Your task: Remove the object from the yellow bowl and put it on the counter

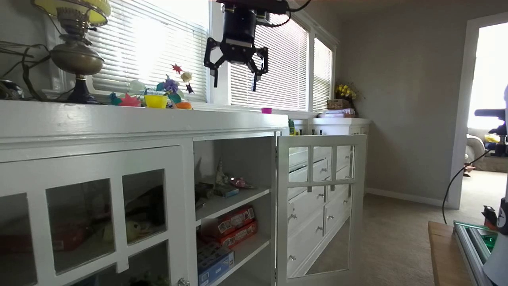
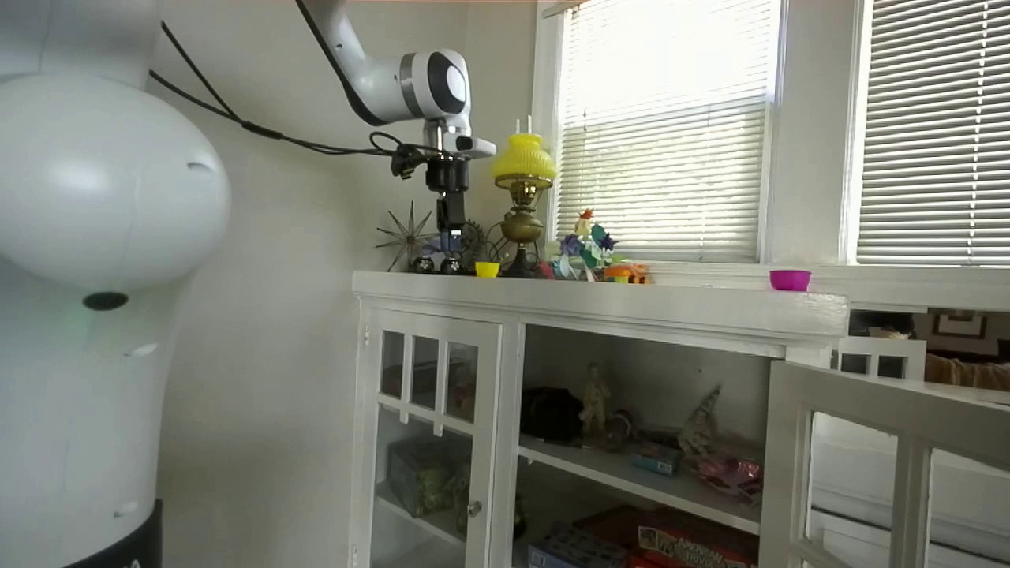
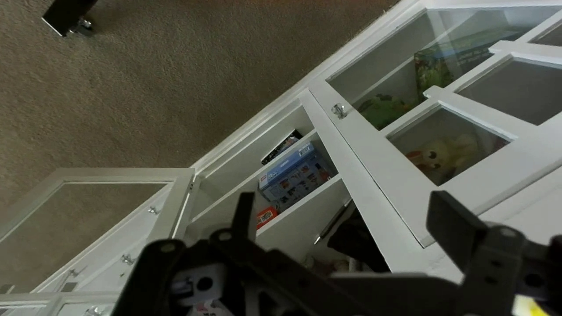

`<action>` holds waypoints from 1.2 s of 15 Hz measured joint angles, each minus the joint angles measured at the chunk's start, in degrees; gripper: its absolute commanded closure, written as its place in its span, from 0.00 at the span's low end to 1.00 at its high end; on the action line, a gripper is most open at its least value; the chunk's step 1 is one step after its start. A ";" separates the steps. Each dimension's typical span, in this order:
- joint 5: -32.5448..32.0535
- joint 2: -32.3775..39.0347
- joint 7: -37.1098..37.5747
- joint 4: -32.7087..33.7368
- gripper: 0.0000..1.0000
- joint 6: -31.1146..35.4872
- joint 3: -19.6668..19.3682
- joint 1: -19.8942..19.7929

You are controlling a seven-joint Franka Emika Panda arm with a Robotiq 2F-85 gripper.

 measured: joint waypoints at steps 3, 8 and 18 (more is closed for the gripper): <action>-2.70 2.48 0.19 1.98 0.00 2.73 -0.74 0.83; -6.44 7.26 0.94 7.98 0.00 3.63 -2.56 2.00; -6.99 21.36 5.98 27.57 0.00 1.87 -6.47 8.94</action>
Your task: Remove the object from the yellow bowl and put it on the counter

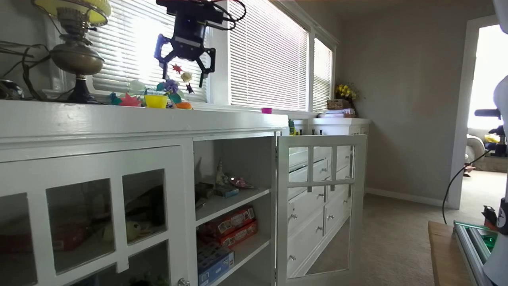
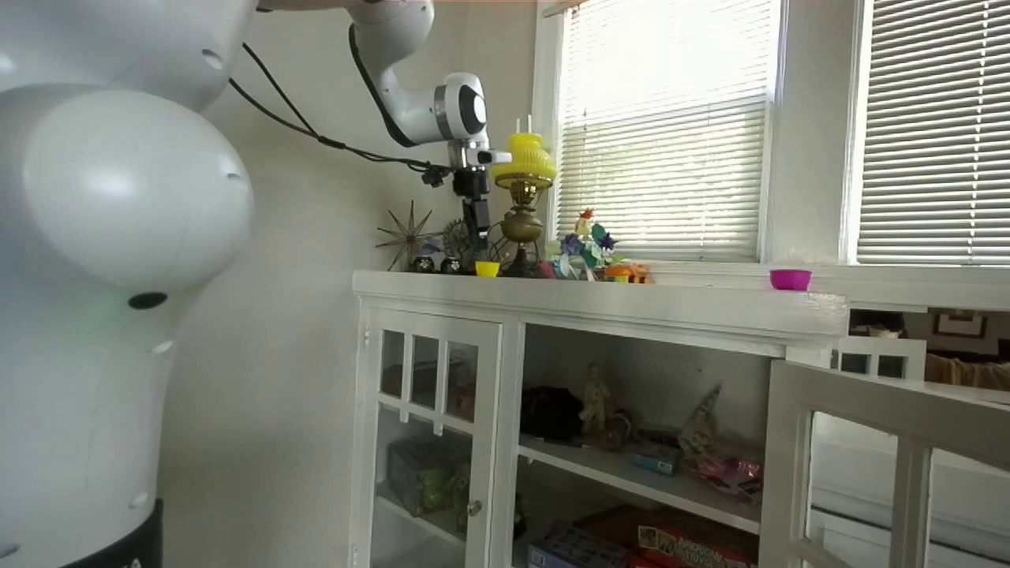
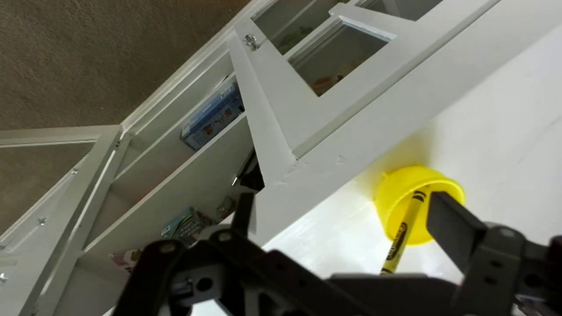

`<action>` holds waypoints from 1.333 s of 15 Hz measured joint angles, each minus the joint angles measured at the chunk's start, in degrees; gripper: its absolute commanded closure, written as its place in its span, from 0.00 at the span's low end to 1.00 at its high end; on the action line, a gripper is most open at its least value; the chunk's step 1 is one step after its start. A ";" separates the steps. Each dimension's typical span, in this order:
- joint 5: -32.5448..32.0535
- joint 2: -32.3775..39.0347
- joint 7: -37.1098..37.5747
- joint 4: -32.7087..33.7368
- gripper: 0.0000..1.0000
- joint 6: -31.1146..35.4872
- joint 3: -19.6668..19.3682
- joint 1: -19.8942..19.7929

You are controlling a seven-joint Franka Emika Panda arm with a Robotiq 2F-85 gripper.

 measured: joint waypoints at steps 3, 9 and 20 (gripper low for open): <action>0.00 3.86 0.92 5.27 0.00 -1.41 -1.69 2.09; -1.50 9.27 1.00 13.18 0.00 -2.91 -5.25 4.75; -5.75 14.82 0.89 19.37 0.44 -2.50 -8.01 6.75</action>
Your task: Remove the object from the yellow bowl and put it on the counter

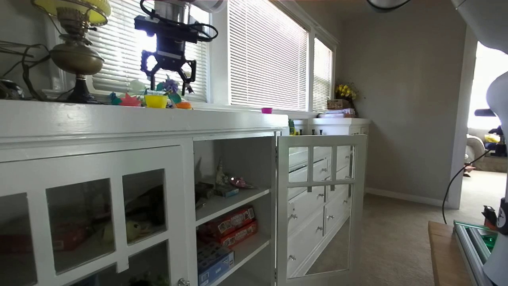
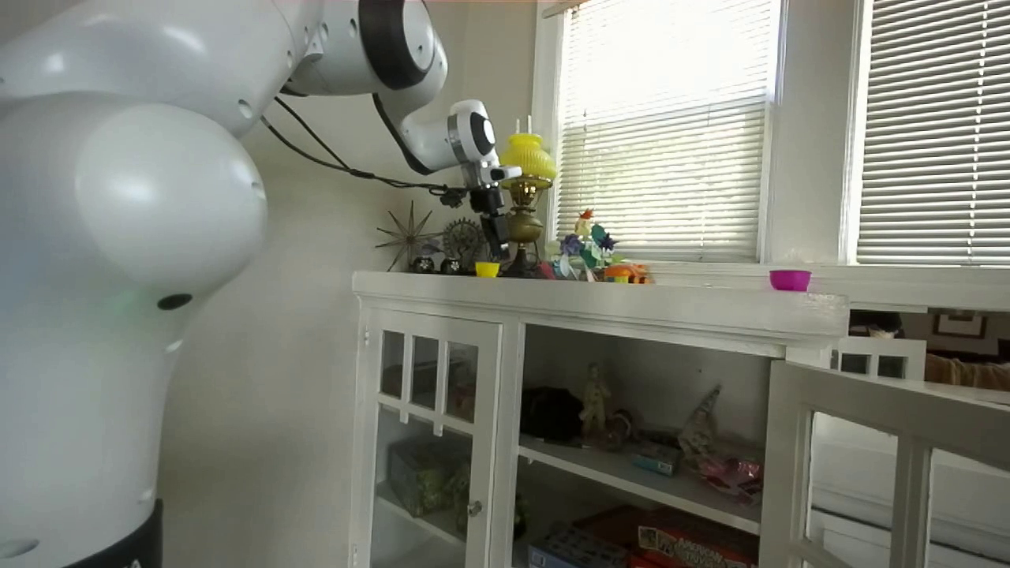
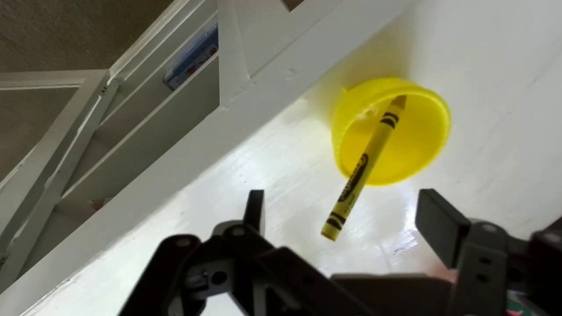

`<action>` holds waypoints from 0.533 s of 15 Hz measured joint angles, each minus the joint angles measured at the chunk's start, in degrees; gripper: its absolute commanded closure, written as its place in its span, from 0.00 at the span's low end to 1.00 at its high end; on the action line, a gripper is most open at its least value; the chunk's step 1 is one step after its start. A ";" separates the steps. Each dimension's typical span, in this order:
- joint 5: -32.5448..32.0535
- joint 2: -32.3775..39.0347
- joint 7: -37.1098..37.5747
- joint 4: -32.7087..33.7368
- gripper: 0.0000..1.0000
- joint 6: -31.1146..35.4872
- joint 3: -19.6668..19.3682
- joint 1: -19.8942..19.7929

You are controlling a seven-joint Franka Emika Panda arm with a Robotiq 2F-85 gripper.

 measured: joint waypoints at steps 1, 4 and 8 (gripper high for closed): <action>-0.15 0.19 0.00 0.15 0.50 0.20 -0.13 0.05; -0.26 0.80 0.00 0.67 0.70 0.93 -0.41 0.20; -0.27 1.21 0.00 0.72 0.98 2.13 -0.61 0.36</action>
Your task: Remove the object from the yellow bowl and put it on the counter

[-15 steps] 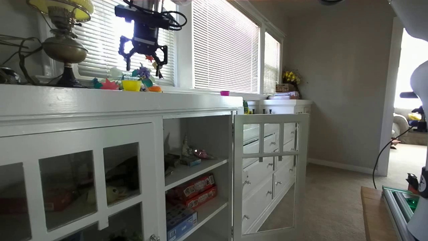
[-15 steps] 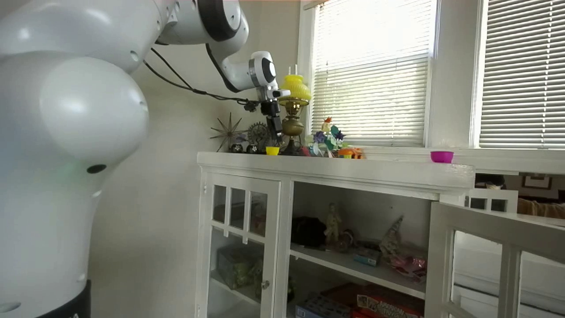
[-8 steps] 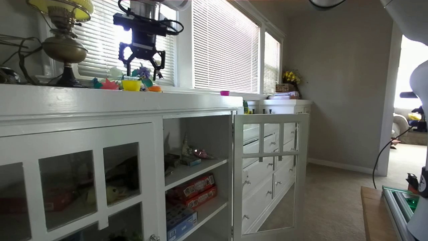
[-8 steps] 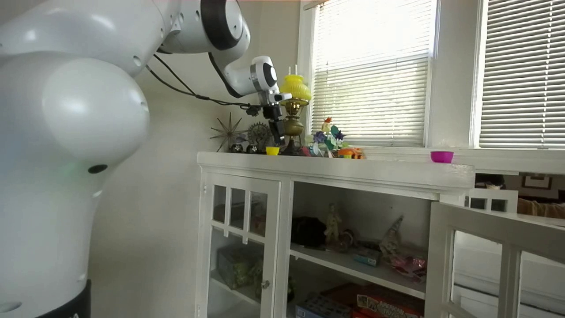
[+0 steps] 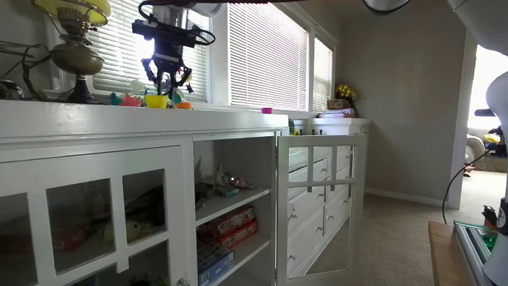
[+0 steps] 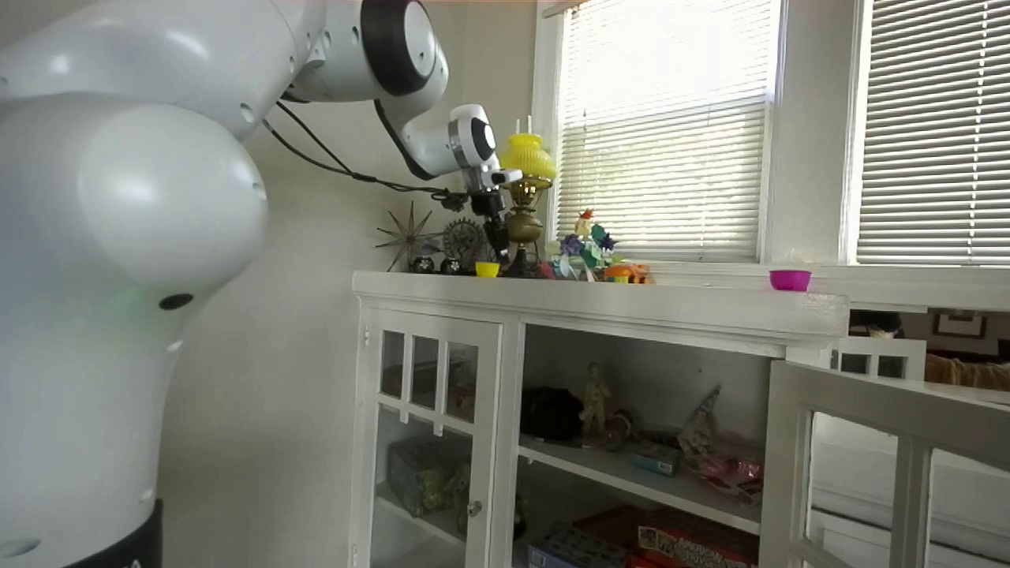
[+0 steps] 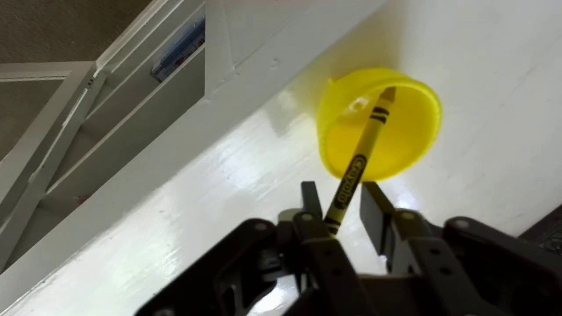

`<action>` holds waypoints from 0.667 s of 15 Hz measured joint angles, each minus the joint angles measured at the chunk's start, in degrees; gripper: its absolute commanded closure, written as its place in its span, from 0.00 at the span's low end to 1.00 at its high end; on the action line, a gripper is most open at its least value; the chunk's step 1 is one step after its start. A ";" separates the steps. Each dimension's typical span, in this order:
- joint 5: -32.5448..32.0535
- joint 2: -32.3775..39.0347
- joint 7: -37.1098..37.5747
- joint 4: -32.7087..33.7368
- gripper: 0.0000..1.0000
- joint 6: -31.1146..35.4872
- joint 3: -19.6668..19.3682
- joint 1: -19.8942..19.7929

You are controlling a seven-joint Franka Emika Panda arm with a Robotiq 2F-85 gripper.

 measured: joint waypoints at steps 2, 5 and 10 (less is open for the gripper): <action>-0.03 0.02 0.00 0.10 1.00 0.15 -0.10 0.16; -0.23 0.02 0.00 0.47 0.97 0.17 -0.28 0.65; -1.92 0.02 0.00 1.88 0.97 0.18 -0.81 1.84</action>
